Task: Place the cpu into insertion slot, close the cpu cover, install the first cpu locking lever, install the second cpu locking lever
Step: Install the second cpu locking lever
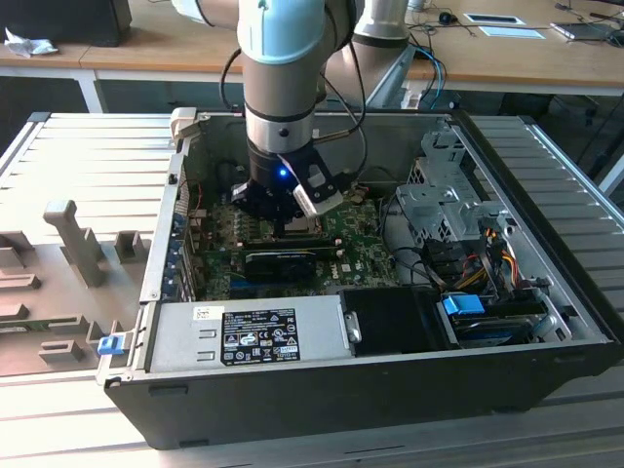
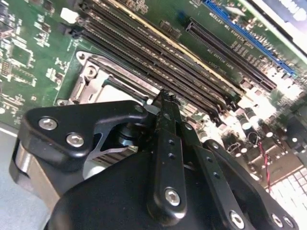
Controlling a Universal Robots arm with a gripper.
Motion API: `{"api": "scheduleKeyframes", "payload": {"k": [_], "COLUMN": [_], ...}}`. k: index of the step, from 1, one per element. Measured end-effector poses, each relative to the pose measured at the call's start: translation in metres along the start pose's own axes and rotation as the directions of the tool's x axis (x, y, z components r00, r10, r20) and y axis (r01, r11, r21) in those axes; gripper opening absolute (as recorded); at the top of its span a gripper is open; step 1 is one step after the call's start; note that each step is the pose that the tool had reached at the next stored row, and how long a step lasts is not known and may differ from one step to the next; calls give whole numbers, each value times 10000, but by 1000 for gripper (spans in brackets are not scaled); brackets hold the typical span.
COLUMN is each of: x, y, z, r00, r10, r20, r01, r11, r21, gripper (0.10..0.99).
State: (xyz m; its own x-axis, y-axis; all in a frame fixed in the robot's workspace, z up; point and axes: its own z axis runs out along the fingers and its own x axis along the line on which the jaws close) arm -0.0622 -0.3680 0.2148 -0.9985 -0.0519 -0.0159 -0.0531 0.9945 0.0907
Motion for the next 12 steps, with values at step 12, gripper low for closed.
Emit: {"api": "scheduleKeyframes", "payload": {"k": [12], "x": [98], "y": [-240], "z": [19], "r00": [9999], "r10": [1], "r20": [169], "r01": [20], "r11": [9922], "r21": [-1246], "gripper": [106]}}
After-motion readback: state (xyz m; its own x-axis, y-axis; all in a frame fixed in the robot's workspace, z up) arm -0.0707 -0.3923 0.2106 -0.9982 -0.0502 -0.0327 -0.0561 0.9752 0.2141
